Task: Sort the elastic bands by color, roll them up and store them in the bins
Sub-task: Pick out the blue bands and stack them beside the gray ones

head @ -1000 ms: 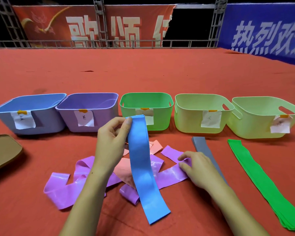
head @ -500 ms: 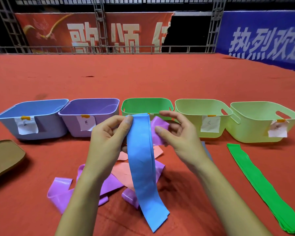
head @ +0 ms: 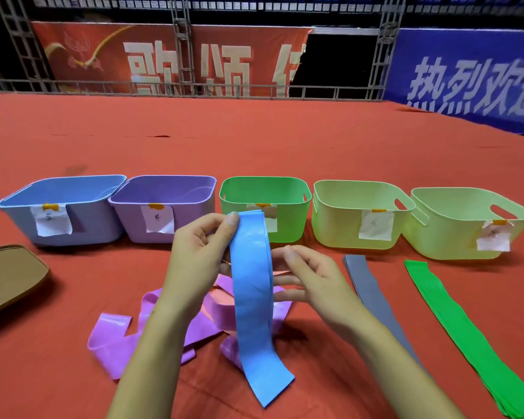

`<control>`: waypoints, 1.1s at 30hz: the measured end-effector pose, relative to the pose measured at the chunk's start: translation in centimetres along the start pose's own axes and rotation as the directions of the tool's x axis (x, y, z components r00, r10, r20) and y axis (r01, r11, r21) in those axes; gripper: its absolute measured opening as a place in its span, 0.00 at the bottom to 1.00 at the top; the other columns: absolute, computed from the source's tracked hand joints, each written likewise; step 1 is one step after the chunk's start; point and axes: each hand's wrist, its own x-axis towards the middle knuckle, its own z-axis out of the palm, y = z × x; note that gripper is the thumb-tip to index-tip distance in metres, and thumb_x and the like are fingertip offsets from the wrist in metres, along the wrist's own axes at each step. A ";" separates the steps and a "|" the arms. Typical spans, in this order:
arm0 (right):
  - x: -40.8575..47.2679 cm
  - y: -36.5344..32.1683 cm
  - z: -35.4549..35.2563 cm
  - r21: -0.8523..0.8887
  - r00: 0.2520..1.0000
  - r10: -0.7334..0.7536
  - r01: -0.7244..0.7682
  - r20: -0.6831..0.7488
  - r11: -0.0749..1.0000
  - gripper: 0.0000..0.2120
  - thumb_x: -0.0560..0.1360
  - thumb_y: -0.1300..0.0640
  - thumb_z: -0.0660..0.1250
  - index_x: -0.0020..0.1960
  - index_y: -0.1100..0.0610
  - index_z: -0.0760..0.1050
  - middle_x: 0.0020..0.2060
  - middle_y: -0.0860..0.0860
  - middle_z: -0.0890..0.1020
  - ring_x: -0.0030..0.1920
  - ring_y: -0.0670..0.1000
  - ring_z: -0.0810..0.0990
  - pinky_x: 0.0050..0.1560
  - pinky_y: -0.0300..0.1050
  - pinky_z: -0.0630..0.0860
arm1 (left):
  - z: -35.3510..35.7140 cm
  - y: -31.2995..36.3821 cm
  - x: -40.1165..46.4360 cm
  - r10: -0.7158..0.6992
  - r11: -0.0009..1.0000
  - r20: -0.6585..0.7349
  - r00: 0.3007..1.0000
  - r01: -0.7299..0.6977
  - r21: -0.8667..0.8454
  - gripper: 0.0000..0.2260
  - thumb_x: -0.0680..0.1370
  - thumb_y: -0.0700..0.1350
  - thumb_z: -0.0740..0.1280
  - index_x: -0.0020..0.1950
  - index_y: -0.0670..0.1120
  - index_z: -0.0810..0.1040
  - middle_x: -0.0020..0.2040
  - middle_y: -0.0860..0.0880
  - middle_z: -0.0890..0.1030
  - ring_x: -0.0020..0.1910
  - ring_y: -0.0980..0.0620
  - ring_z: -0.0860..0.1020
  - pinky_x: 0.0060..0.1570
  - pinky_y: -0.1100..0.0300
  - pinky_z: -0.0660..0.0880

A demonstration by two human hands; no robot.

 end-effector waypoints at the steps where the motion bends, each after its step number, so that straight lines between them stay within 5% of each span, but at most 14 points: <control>1: -0.7 -0.3 0.3 0.024 1.000 0.000 -0.001 0.021 1.000 0.18 0.86 0.48 0.61 0.65 0.62 0.79 0.53 0.59 0.87 0.49 0.56 0.87 0.47 0.47 0.85 | 0.2 -0.2 0.1 -0.001 1.000 -0.007 1.000 0.001 -0.001 0.13 0.85 0.50 0.68 0.53 0.41 0.86 0.43 0.31 0.83 0.39 0.46 0.78 0.31 0.57 0.78; 7: -3.0 1.0 1.5 -0.145 0.991 -0.135 0.137 0.025 0.980 0.21 0.78 0.53 0.74 0.69 0.50 0.73 0.54 0.54 0.88 0.53 0.52 0.86 0.57 0.54 0.80 | 1.1 -0.9 0.1 0.010 1.000 -0.092 0.996 -0.012 -0.020 0.13 0.85 0.48 0.68 0.52 0.39 0.84 0.38 0.41 0.81 0.34 0.49 0.78 0.27 0.60 0.76; 12: -3.7 1.2 3.4 -0.393 0.978 -0.207 0.184 -0.017 0.901 0.38 0.72 0.48 0.82 0.74 0.40 0.64 0.59 0.33 0.83 0.61 0.40 0.82 0.58 0.40 0.78 | 2.5 -0.8 -0.1 0.077 0.997 -0.166 0.983 -0.077 0.005 0.13 0.86 0.46 0.68 0.51 0.36 0.82 0.38 0.30 0.80 0.31 0.48 0.78 0.26 0.60 0.75; 16: -3.5 1.3 4.4 -0.526 0.943 -0.307 0.197 -0.130 0.827 0.38 0.71 0.42 0.77 0.76 0.36 0.61 0.62 0.37 0.81 0.60 0.45 0.82 0.57 0.54 0.80 | 2.6 -0.4 -0.2 0.100 0.995 -0.198 0.975 -0.104 -0.008 0.12 0.86 0.45 0.67 0.51 0.37 0.82 0.33 0.42 0.82 0.29 0.51 0.80 0.26 0.59 0.77; 22: -4.0 0.6 3.8 -0.473 0.925 -0.372 0.296 -0.073 0.830 0.35 0.75 0.51 0.78 0.78 0.39 0.67 0.61 0.36 0.82 0.59 0.42 0.82 0.59 0.43 0.79 | 1.9 0.0 0.1 0.070 0.995 -0.247 0.966 -0.085 -0.052 0.13 0.86 0.46 0.68 0.52 0.36 0.83 0.36 0.47 0.84 0.34 0.52 0.83 0.30 0.57 0.80; 29: -4.1 0.8 3.4 -0.251 0.974 -0.227 0.220 -0.002 0.943 0.34 0.76 0.55 0.79 0.75 0.40 0.68 0.50 0.50 0.89 0.49 0.53 0.88 0.56 0.59 0.83 | 1.7 0.1 0.0 0.053 0.995 -0.246 0.968 -0.072 -0.069 0.14 0.86 0.46 0.68 0.51 0.36 0.83 0.36 0.47 0.83 0.34 0.53 0.82 0.30 0.58 0.80; 33: -4.2 0.8 2.6 -0.238 0.989 -0.148 0.143 -0.002 0.961 0.26 0.74 0.59 0.80 0.68 0.50 0.75 0.44 0.48 0.89 0.41 0.46 0.84 0.46 0.43 0.80 | 1.6 -0.3 0.2 0.061 0.994 -0.270 0.961 -0.083 -0.068 0.14 0.86 0.47 0.68 0.50 0.36 0.83 0.36 0.44 0.82 0.34 0.52 0.82 0.29 0.57 0.80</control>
